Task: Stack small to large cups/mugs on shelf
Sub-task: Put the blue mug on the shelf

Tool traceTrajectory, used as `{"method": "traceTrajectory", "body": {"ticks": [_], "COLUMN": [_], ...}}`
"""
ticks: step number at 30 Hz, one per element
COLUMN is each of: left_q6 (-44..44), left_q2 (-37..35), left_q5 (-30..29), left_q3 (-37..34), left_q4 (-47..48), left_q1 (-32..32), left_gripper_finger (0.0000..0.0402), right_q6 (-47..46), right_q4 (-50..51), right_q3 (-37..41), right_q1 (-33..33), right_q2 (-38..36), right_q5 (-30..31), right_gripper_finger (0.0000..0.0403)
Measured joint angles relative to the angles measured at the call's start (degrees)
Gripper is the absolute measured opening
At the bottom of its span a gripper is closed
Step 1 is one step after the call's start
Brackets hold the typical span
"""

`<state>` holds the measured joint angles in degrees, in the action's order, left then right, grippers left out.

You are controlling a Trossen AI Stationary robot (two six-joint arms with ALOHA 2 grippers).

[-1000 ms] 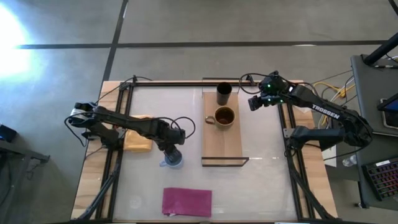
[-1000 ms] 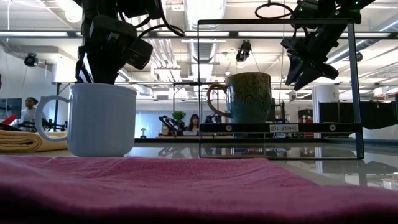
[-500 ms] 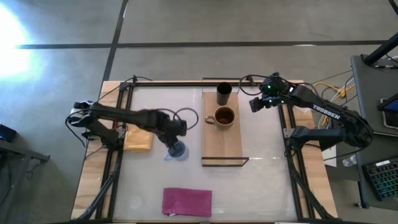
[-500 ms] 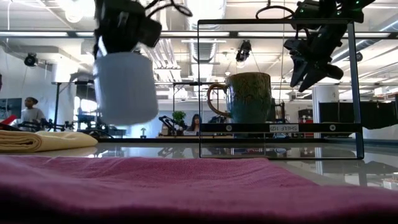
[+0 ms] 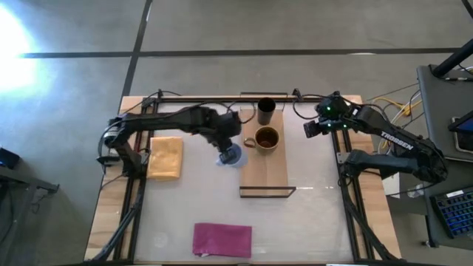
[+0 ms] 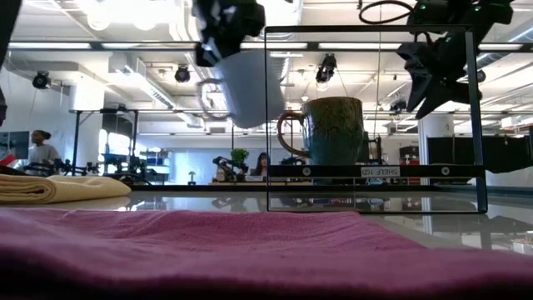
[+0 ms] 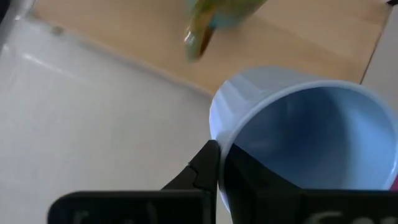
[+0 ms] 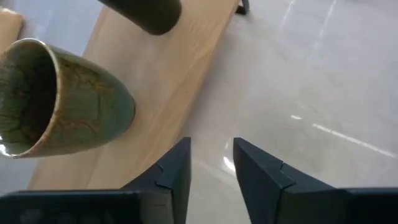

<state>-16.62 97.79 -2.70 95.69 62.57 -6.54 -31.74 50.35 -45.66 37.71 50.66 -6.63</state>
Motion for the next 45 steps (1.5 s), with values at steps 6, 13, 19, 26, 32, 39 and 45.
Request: {"method": "traceTrajectory", "body": {"ticks": [6, 13, 19, 26, 32, 39, 45], "left_q6": [6.62, 8.49, 8.18, 6.23, 3.47, 3.43, 3.45], "left_q2": [10.08, 18.38, 23.23, 25.14, 25.19, 26.26, 28.28], "left_q5": [4.07, 7.07, 9.57, 9.35, 8.57, 9.34, 9.87], "left_q3": [12.16, 24.23, 29.70, 31.13, 30.84, 30.58, 30.58], "left_q4": [1.27, 2.33, 2.41, 1.18, -1.63, -2.02, -2.14], "left_q1": [-0.22, -0.11, 1.21, 3.28, 3.35, 3.60, 3.71], "left_gripper_finger": [0.0000, 0.0000, 0.0000, 0.0000, 0.0000, 0.0000, 0.0000], "right_q6": [-4.28, -8.64, -12.68, -17.38, -20.51, -25.22, -27.90], "right_q4": [-0.09, -0.11, -1.91, -6.75, -11.45, -18.41, -21.70], "right_q3": [3.56, 7.67, 10.50, 11.09, 11.11, 11.20, 11.31], "right_q1": [-0.09, -2.89, -8.44, -14.48, -20.62, -29.13, -33.85], "right_q2": [-3.80, -7.19, -9.78, -11.79, -10.72, -8.51, -5.78], "right_q5": [-1.84, -3.08, -4.49, -4.62, -5.97, -4.40, -1.21], "right_gripper_finger": [0.0069, 0.0039, 0.0038, 0.0038, 0.0038, 0.0038, 0.0038]}}
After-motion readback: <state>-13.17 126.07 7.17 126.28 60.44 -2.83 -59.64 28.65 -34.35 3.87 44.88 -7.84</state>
